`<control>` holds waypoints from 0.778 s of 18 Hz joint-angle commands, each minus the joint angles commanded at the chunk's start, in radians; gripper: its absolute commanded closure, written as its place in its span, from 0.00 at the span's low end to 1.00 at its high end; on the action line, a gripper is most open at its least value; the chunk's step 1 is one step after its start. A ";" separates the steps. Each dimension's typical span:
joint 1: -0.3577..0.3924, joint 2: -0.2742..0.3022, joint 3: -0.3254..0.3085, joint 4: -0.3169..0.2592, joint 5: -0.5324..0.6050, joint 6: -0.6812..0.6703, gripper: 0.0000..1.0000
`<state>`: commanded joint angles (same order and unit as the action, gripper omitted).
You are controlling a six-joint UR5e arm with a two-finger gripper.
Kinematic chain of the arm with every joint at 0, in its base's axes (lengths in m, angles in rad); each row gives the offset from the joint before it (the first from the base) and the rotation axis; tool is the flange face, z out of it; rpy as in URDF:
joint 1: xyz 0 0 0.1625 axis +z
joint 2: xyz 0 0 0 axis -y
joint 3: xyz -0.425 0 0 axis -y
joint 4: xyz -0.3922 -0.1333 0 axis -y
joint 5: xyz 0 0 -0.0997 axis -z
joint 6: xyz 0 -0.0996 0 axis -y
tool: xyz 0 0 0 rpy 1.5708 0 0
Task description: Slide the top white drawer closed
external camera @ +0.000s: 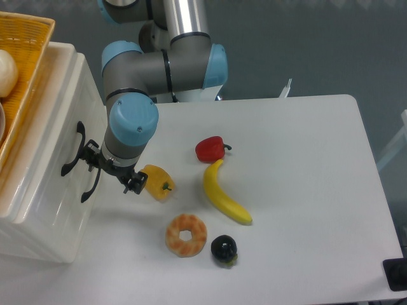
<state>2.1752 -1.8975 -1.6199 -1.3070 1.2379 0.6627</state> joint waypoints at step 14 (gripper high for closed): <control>0.196 0.000 0.124 0.012 0.075 0.219 0.00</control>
<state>2.3713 -1.8975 -1.4957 -1.2947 1.3131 0.8815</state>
